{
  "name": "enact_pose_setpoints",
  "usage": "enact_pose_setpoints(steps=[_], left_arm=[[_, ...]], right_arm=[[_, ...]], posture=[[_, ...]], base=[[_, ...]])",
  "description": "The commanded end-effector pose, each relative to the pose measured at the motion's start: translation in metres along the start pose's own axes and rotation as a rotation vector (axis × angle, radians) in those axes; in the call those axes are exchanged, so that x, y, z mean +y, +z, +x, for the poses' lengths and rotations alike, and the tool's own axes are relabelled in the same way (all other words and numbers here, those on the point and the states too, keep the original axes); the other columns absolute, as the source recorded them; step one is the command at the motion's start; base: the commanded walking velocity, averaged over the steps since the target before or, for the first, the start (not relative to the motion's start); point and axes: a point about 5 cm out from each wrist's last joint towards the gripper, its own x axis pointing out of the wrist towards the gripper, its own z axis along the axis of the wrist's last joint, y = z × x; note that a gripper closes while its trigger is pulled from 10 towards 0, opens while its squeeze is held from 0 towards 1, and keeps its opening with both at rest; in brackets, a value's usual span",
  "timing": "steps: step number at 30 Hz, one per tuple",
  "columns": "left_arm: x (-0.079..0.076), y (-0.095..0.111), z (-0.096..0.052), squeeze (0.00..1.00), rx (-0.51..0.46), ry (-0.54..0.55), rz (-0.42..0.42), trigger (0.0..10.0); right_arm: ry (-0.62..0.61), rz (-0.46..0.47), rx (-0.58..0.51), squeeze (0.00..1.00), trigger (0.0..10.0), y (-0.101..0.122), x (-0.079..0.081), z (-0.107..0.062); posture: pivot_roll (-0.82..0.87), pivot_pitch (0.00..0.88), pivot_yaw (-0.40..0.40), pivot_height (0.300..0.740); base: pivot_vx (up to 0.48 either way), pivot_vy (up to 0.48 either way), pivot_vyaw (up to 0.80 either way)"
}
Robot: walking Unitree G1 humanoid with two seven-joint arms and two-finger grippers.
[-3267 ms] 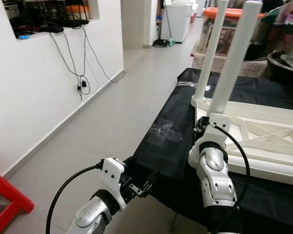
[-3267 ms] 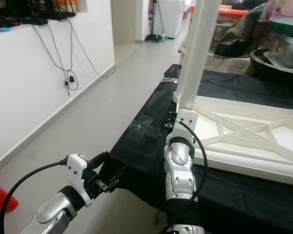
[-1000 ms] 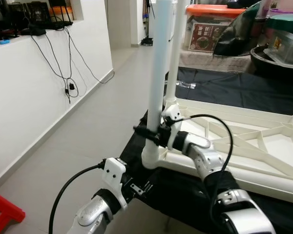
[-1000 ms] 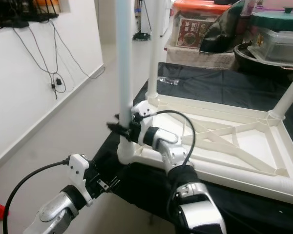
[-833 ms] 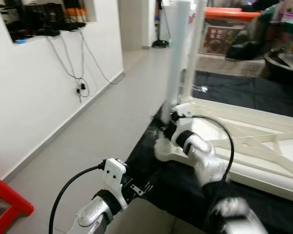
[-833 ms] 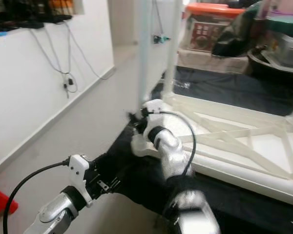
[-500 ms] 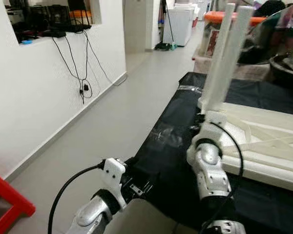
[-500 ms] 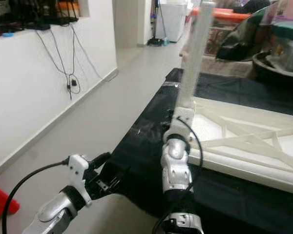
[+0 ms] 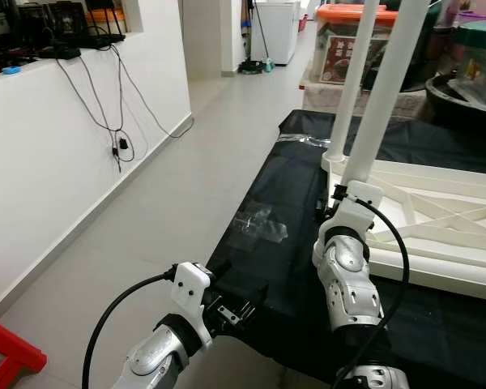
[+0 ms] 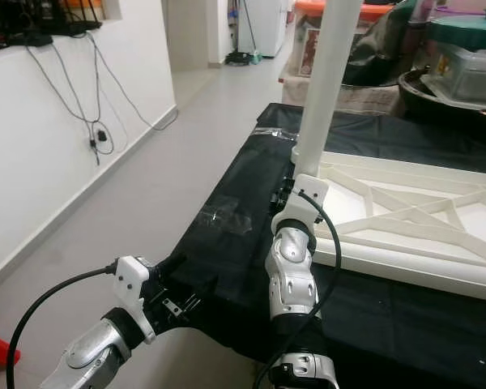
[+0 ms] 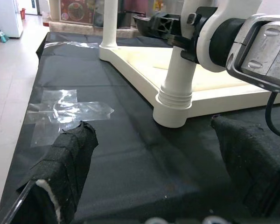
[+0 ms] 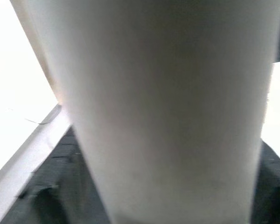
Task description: Building children table
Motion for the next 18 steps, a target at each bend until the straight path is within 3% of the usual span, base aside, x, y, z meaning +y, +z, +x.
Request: enact_pose_setpoints(steps=[1, 2, 4, 6, 8, 9, 14, 16, 18], left_arm=[[0.002, -0.002, -0.002, 0.0, 0.013, 0.002, -0.003, 10.0], [0.002, -0.002, -0.002, 0.0, 0.013, 0.002, -0.003, 10.0], [0.002, -0.003, -0.001, 0.0, 0.015, 0.0, -0.004, 10.0], [0.002, -0.003, -0.001, 0.0, 0.015, 0.0, -0.004, 10.0], [0.002, -0.004, 0.0, 0.0, 0.016, -0.006, -0.005, 10.0], [0.002, -0.004, 0.0, 0.0, 0.017, -0.008, -0.006, 10.0], [0.002, -0.005, 0.0, 0.0, 0.019, -0.012, -0.007, 10.0], [0.002, -0.006, 0.001, 0.0, 0.02, -0.015, -0.009, 10.0], [0.002, -0.006, 0.001, 0.0, 0.021, -0.015, -0.009, 10.0]], right_arm=[[0.143, 0.085, 0.022, 0.0, 10.0, -0.006, 0.017, -0.004], [0.143, 0.085, 0.022, 0.0, 10.0, -0.006, 0.017, -0.004], [0.499, 0.138, 0.048, 0.0, 10.0, -0.002, 0.013, 0.002], [0.499, 0.138, 0.048, 0.0, 10.0, -0.002, 0.013, 0.002], [0.85, 0.109, 0.132, 0.0, 10.0, 0.001, 0.005, 0.001], [0.962, 0.085, 0.168, 0.0, 10.0, 0.001, 0.002, -0.001], [1.127, 0.03, 0.215, 0.0, 10.0, 0.001, 0.002, -0.002], [1.298, -0.026, 0.265, 0.0, 10.0, -0.001, 0.011, -0.004], [1.358, -0.035, 0.283, 0.0, 10.0, -0.001, 0.015, -0.005]], posture=[[0.07, 0.002, 0.004, 0.74], [0.07, 0.002, 0.004, 0.74], [0.07, 0.0, 0.006, 0.74], [0.07, 0.0, 0.006, 0.74], [0.06, 0.0, 0.007, 0.74], [0.06, 0.0, 0.005, 0.74], [0.06, 0.0, 0.003, 0.74], [0.08, 0.0, -0.004, 0.74], [0.08, 0.0, -0.004, 0.74]], base=[[0.0, 0.0, 0.0], [0.0, 0.0, 0.0], [0.0, 0.0, 0.0], [0.0, 0.0, 0.0], [0.0, 0.0, 0.0], [0.0, 0.0, 0.0], [0.0, 0.0, 0.0], [0.0, 0.0, 0.0], [0.0, 0.0, 0.0]])
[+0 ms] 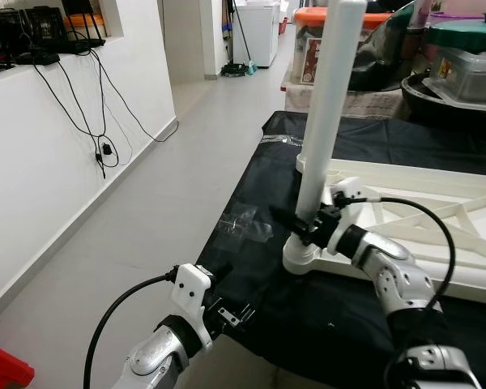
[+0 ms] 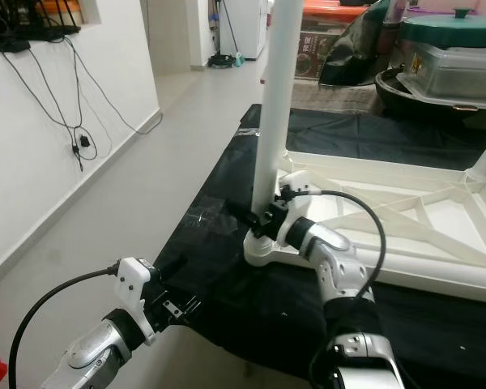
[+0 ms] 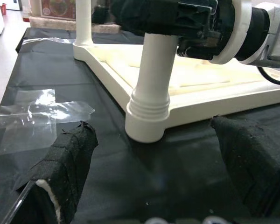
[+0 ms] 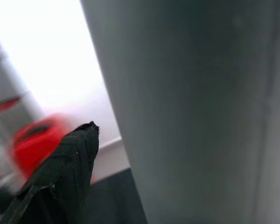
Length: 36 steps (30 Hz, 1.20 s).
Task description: Building children table
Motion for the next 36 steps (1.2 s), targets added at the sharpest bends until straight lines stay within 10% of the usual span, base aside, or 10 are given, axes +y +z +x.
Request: enact_pose_setpoints(steps=[1, 6, 7, 9, 10, 22, 24, 26, 32, 36], left_arm=[[0.001, -0.001, 0.0, 0.0, 0.003, 0.0, 0.0, 10.0], [0.001, -0.001, 0.0, 0.0, 0.002, 0.002, 0.001, 10.0], [0.001, -0.001, 0.0, 0.0, 0.001, 0.003, 0.001, 10.0], [0.001, -0.001, 0.0, 0.0, 0.001, 0.003, 0.001, 10.0], [0.001, -0.001, 0.0, 0.0, 0.001, 0.004, 0.001, 10.0], [0.001, -0.001, 0.0, 0.0, -0.002, 0.004, 0.001, 10.0], [0.001, -0.001, 0.0, 0.0, -0.003, 0.006, 0.001, 10.0], [0.003, -0.001, 0.0, 0.0, -0.002, 0.006, 0.0, 10.0], [0.003, 0.0, -0.001, 0.0, -0.001, 0.004, 0.0, 10.0], [0.003, 0.0, 0.001, 0.0, -0.002, 0.004, 0.001, 10.0]], right_arm=[[0.137, -0.003, 0.042, 0.0, 10.0, -0.005, 0.013, 0.014], [0.29, -0.032, 0.088, 0.0, 10.0, -0.003, 0.021, 0.026], [0.326, -0.055, 0.115, 0.0, 3.5, -0.005, 0.023, 0.028], [0.326, -0.055, 0.115, 0.0, 3.5, -0.005, 0.023, 0.028], [0.36, -0.096, 0.158, 0.0, 0.0, -0.012, 0.026, 0.029], [0.26, -0.116, 0.101, 0.0, 0.0, -0.011, 0.02, 0.032], [0.076, -0.086, 0.028, 0.0, 0.0, -0.008, 0.012, 0.035], [-0.501, -0.008, -0.075, 0.0, 0.0, -0.011, -0.009, 0.026], [-0.898, 0.027, -0.081, 0.0, 0.0, -0.022, -0.016, 0.006], [-1.34, 0.077, -0.13, 0.0, 0.0, -0.033, 0.011, -0.014]], posture=[[0.08, 0.0, -0.004, 0.74], [0.09, 0.0, -0.007, 0.74], [0.09, 0.0, -0.007, 0.74], [0.09, 0.0, -0.007, 0.74], [0.09, 0.0, -0.007, 0.74], [0.09, 0.0, -0.006, 0.74], [0.08, 0.0, -0.005, 0.74], [0.07, 0.0, 0.008, 0.74], [0.07, 0.0, 0.006, 0.74], [0.07, 0.004, 0.004, 0.74]], base=[[0.0, 0.0, 0.0], [0.0, 0.0, 0.0], [0.0, 0.0, 0.0], [0.0, 0.0, 0.0], [0.0, 0.0, 0.0], [0.0, 0.0, 0.0], [0.0, 0.0, 0.0], [0.0, 0.0, 0.0], [0.0, 0.0, 0.0], [0.0, 0.0, 0.0]])
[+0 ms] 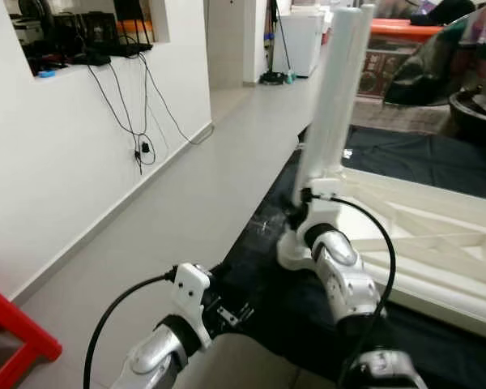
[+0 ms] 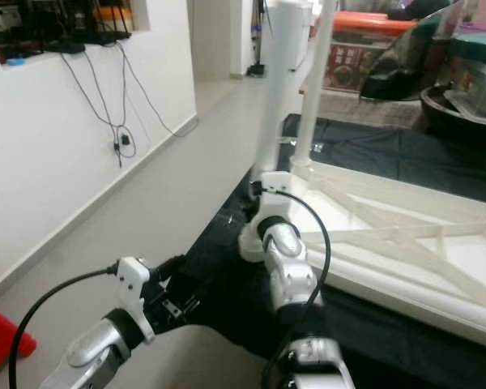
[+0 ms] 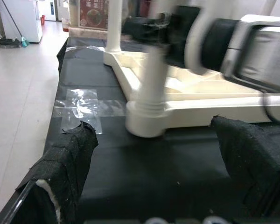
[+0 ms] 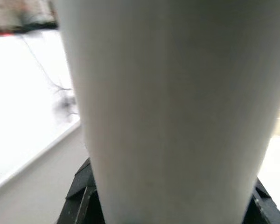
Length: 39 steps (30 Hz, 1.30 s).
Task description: Building children table
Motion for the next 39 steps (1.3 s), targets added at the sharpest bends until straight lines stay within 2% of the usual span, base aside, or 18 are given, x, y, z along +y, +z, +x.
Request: enact_pose_setpoints(steps=[1, 9, 10, 11, 12, 13, 15, 16, 20, 21, 22, 23, 24, 26, 28, 31, 35, 39], left_arm=[[0.0, -0.002, -0.001, 0.0, 0.005, 0.002, -0.002, 10.0], [0.0, -0.001, 0.0, 0.0, 0.0, 0.005, -0.002, 10.0], [0.0, -0.001, 0.0, 0.0, 0.0, 0.005, -0.002, 10.0], [0.0, -0.001, 0.0, 0.0, 0.0, 0.005, -0.002, 10.0], [-0.001, -0.001, 0.0, 0.0, 0.001, 0.004, -0.002, 10.0], [-0.001, -0.001, 0.0, 0.0, 0.001, 0.002, -0.003, 10.0], [-0.001, -0.001, 0.0, 0.0, 0.001, 0.001, -0.004, 10.0], [-0.001, 0.0, 0.0, 0.0, 0.001, 0.001, -0.004, 10.0], [-0.001, 0.0, 0.0, 0.0, -0.001, 0.002, -0.005, 10.0], [-0.001, 0.001, 0.0, 0.0, 0.0, 0.001, -0.005, 10.0], [-0.001, 0.001, 0.0, 0.0, 0.0, 0.001, -0.005, 10.0], [0.0, 0.001, -0.001, 0.0, 0.001, -0.001, -0.005, 10.0], [-0.001, 0.001, 0.0, 0.0, 0.002, -0.002, -0.004, 10.0], [-0.001, 0.001, 0.0, 0.0, 0.002, -0.002, -0.004, 10.0], [-0.001, 0.0, 0.0, 0.0, 0.003, -0.003, -0.004, 10.0], [-0.001, -0.001, 0.001, 0.0, 0.004, -0.003, -0.004, 10.0], [0.0, -0.002, 0.001, 0.0, 0.002, 0.005, -0.006, 10.0], [0.0, -0.002, 0.001, 0.0, 0.004, 0.003, -0.006, 10.0]], right_arm=[[-0.273, 0.098, 0.07, 0.0, 0.0, -0.016, -0.017, -0.014], [-0.363, 0.156, 0.121, 0.0, 0.0, -0.021, 0.002, -0.014], [-0.335, 0.15, 0.123, 0.0, 2.3, -0.019, 0.007, -0.015], [-0.335, 0.15, 0.123, 0.0, 2.3, -0.019, 0.007, -0.015], [-0.298, 0.14, 0.123, 0.0, 4.2, -0.018, 0.012, -0.015], [-0.241, 0.134, 0.125, 0.0, 10.0, -0.018, 0.016, -0.014], [-0.209, 0.129, 0.126, 0.0, 10.0, -0.017, 0.018, -0.014], [-0.137, 0.151, 0.115, 1.0, 10.0, -0.016, 0.022, -0.013], [-0.007, 0.174, 0.051, 1.0, 10.0, -0.011, 0.026, -0.01], [0.114, 0.189, 0.018, 0.0, 10.0, -0.008, 0.027, -0.008], [0.114, 0.189, 0.018, 0.0, 10.0, -0.008, 0.027, -0.008], [0.208, 0.19, 0.001, 0.0, 10.0, -0.006, 0.027, -0.005], [0.388, 0.181, 0.007, 0.0, 10.0, -0.005, 0.024, -0.003], [0.388, 0.181, 0.007, 0.0, 10.0, -0.005, 0.024, -0.003], [0.657, 0.156, 0.037, 0.0, 10.0, -0.001, 0.017, 0.001], [0.75, 0.152, 0.053, 0.0, 10.0, 0.002, 0.014, 0.003], [1.08, 0.111, 0.108, 0.0, 10.0, 0.016, 0.015, 0.006], [1.236, 0.083, 0.148, 0.0, 10.0, 0.016, 0.018, 0.002]], posture=[[0.07, 0.003, 0.002, 0.74], [0.07, 0.012, 0.002, 0.74], [0.07, 0.012, 0.002, 0.74], [0.07, 0.012, 0.002, 0.74], [0.07, 0.012, 0.002, 0.74], [0.05, 0.025, 0.001, 0.74], [0.05, 0.025, 0.001, 0.74], [0.04, 0.029, 0.001, 0.74], [0.03, 0.029, 0.011, 0.74], [0.03, 0.027, 0.014, 0.74], [0.03, 0.027, 0.014, 0.74], [0.04, 0.024, 0.017, 0.74], [0.04, 0.02, 0.013, 0.74], [0.04, 0.02, 0.013, 0.74], [0.04, 0.013, 0.012, 0.74], [0.04, 0.013, 0.009, 0.74], [0.06, 0.0, 0.001, 0.74], [0.08, 0.0, -0.001, 0.74]], base=[[0.0, 0.0, 0.0], [0.0, 0.0, 0.0], [0.0, 0.0, 0.0], [0.0, 0.0, 0.0], [0.0, 0.0, 0.0], [0.0, 0.0, 0.0], [0.0, 0.0, 0.0], [0.0, 0.0, 0.0], [0.0, 0.0, 0.0], [0.0, 0.0, 0.0], [0.0, 0.0, 0.0], [0.0, 0.0, 0.0], [0.0, 0.0, 0.0], [0.0, 0.0, 0.0], [0.0, 0.0, 0.0], [0.0, 0.0, 0.0], [0.0, 0.0, 0.0], [0.0, 0.0, 0.0]])
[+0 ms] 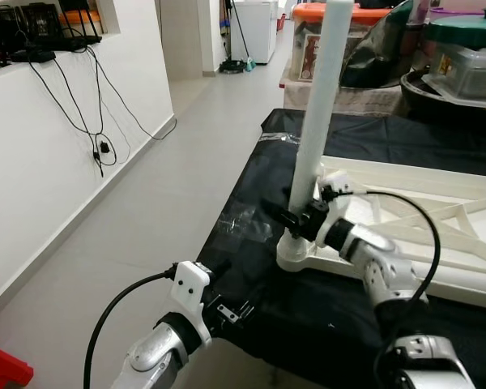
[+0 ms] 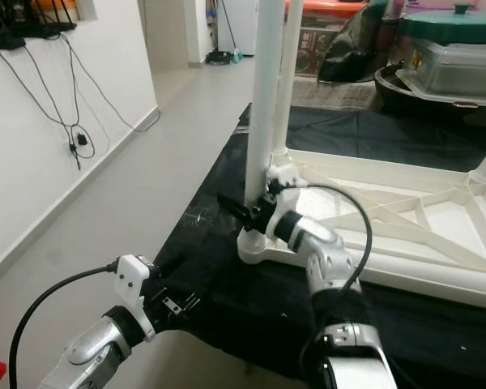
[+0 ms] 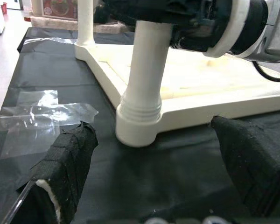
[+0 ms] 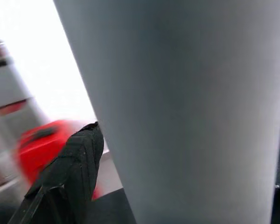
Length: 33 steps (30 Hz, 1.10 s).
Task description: Building children table
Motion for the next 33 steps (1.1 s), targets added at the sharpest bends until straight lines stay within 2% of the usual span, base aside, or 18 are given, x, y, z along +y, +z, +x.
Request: enact_pose_setpoints(steps=[1, 2, 4, 6, 9, 10, 12, 13, 14, 17, 18, 23, 25, 27, 29, 30, 31, 33], left_arm=[[0.0, -0.003, 0.0, 0.0, 0.01, 0.002, -0.003, 10.0], [0.001, -0.003, -0.001, 0.0, 0.01, 0.002, -0.002, 10.0], [0.001, -0.003, -0.001, 0.0, 0.01, 0.002, -0.002, 10.0], [0.0, -0.003, -0.002, 0.0, 0.01, 0.004, -0.003, 10.0], [0.0, -0.003, -0.002, 0.0, 0.01, 0.005, -0.005, 10.0], [-0.001, -0.004, -0.002, 0.0, 0.011, 0.005, -0.007, 10.0], [-0.001, -0.004, -0.002, 0.0, 0.011, 0.005, -0.007, 10.0], [-0.001, -0.004, -0.003, 0.0, 0.012, 0.004, -0.008, 10.0], [-0.001, -0.004, -0.002, 0.0, 0.012, 0.003, -0.008, 10.0], [-0.002, -0.004, -0.002, 0.0, 0.012, 0.002, -0.008, 10.0], [-0.002, -0.004, -0.002, 0.0, 0.013, 0.002, -0.008, 10.0], [-0.001, -0.004, -0.002, 0.0, 0.012, 0.002, -0.009, 10.0], [-0.001, -0.004, -0.002, 0.0, 0.012, 0.005, -0.01, 10.0], [-0.001, -0.004, -0.002, 0.0, 0.011, 0.005, -0.01, 10.0], [-0.001, -0.004, -0.002, 0.0, 0.011, 0.005, -0.01, 10.0], [0.0, -0.004, -0.002, 0.0, 0.012, 0.004, -0.01, 10.0], [0.0, -0.004, -0.002, 0.0, 0.012, 0.004, -0.01, 10.0], [0.0, -0.004, -0.002, 0.0, 0.014, -0.001, -0.011, 10.0]], right_arm=[[0.171, 0.028, 0.047, 0.0, 10.0, -0.009, 0.014, 0.012], [0.244, 0.033, 0.069, 0.0, 10.0, -0.009, 0.016, 0.013], [0.244, 0.033, 0.069, 0.0, 10.0, -0.009, 0.016, 0.013], [0.367, 0.04, 0.102, 0.0, 10.0, -0.008, 0.019, 0.013], [0.425, 0.036, 0.13, 0.0, 10.0, -0.009, 0.02, 0.015], [0.485, 0.01, 0.18, 0.0, 5.2, -0.011, 0.022, 0.017], [0.485, 0.01, 0.18, 0.0, 5.2, -0.011, 0.022, 0.017], [0.489, -0.003, 0.195, 0.0, 3.5, -0.013, 0.022, 0.018], [0.468, -0.032, 0.212, 0.0, 0.0, -0.015, 0.022, 0.021], [0.452, -0.052, 0.221, 0.0, 0.0, -0.017, 0.021, 0.022], [0.395, -0.076, 0.213, 0.0, 0.0, -0.018, 0.019, 0.025], [0.304, -0.098, 0.134, 0.0, 0.0, -0.017, 0.019, 0.022], [0.176, -0.112, 0.066, 0.0, 0.0, -0.013, 0.014, 0.019], [-0.106, -0.118, -0.019, 0.0, 0.0, -0.008, 0.001, 0.019], [-0.106, -0.118, -0.019, 0.0, 0.0, -0.008, 0.001, 0.019], [-0.397, -0.101, -0.028, 0.0, 0.0, -0.01, -0.014, 0.012], [-0.397, -0.101, -0.028, 0.0, 0.0, -0.01, -0.014, 0.012], [-0.999, -0.07, 0.0, 0.0, 0.0, -0.024, -0.035, -0.022]], posture=[[0.08, 0.0, -0.004, 0.74], [0.08, 0.0, -0.009, 0.74], [0.08, 0.0, -0.009, 0.74], [0.09, 0.0, -0.015, 0.74], [0.09, 0.0, -0.016, 0.74], [0.1, 0.0, -0.019, 0.74], [0.1, 0.0, -0.019, 0.74], [0.1, 0.0, -0.019, 0.74], [0.1, 0.0, -0.02, 0.74], [0.1, 0.0, -0.02, 0.74], [0.09, 0.0, -0.018, 0.74], [0.08, 0.0, -0.015, 0.74], [0.08, 0.0, -0.014, 0.74], [0.08, 0.0, -0.012, 0.74], [0.08, 0.0, -0.012, 0.74], [0.07, 0.0, -0.005, 0.74], [0.07, 0.0, -0.005, 0.74], [0.06, 0.001, 0.001, 0.74]], base=[[0.0, 0.0, 0.0], [0.0, 0.0, 0.0], [0.0, 0.0, 0.0], [0.0, 0.0, 0.0], [0.0, 0.0, 0.0], [0.0, 0.0, 0.0], [0.0, 0.0, 0.0], [0.0, 0.0, 0.0], [0.0, 0.0, 0.0], [0.0, 0.0, 0.0], [0.0, 0.0, 0.0], [0.0, 0.0, 0.0], [0.0, 0.0, 0.0], [0.0, 0.0, 0.0], [0.0, 0.0, 0.0], [0.0, 0.0, 0.0], [0.0, 0.0, 0.0], [0.0, 0.0, 0.0]])
